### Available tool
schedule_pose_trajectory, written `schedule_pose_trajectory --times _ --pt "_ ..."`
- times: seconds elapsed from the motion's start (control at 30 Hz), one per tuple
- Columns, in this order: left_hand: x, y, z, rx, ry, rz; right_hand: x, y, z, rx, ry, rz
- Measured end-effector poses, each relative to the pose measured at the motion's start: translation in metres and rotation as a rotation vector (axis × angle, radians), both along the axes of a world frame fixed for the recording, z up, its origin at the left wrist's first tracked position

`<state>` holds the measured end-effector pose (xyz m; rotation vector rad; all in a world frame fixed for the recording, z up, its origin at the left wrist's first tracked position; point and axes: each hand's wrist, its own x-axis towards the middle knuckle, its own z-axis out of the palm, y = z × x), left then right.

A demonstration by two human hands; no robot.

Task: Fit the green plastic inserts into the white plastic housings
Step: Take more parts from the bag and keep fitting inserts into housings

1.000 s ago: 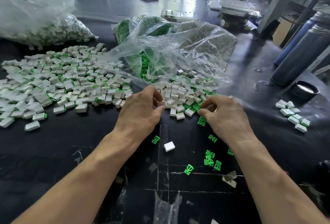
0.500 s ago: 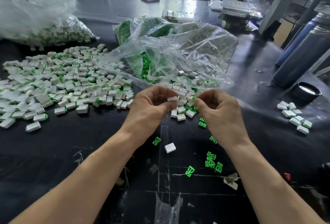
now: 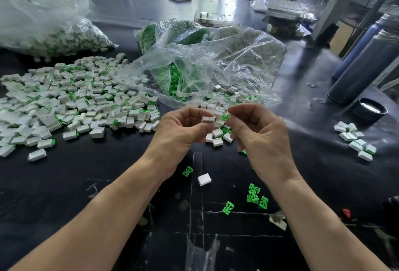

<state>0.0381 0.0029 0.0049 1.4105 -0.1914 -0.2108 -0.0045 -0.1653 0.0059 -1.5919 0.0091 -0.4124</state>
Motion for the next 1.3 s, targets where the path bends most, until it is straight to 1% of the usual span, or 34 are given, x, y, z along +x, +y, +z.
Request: schedule_pose_trajectory --times 0.13,0.17,0.3,0.47,0.63,0.97,1.07,1.2,1.3 --pt "-0.002 0.0 0.001 -0.086 0.055 0.001 -0.001 0.0 0.0 -0.008 -0.001 0.001" --pt "-0.003 0.0 0.001 -0.067 0.045 0.002 -0.001 0.0 0.0 -0.013 -0.004 -0.001" --pt "-0.003 -0.001 -0.003 0.116 -0.064 0.016 -0.001 0.001 -0.001 -0.06 -0.021 0.006" --pt "-0.004 0.0 -0.004 0.193 -0.112 0.01 -0.002 0.002 -0.003 -0.187 -0.004 0.015" --pt "-0.003 0.0 -0.005 0.237 -0.139 0.013 -0.002 0.002 -0.002 -0.223 0.008 0.015" --pt "-0.002 0.001 -0.009 0.229 -0.142 0.026 0.001 0.0 -0.005 -0.319 0.017 0.004" --pt "-0.002 0.001 -0.01 0.206 -0.128 0.011 0.002 -0.001 -0.005 -0.277 0.043 0.032" --pt "-0.002 0.0 -0.009 0.178 -0.13 -0.008 0.002 -0.001 -0.006 -0.105 0.088 0.07" --pt "-0.002 0.0 -0.009 0.168 -0.142 -0.014 0.003 -0.001 -0.006 -0.098 0.082 0.079"
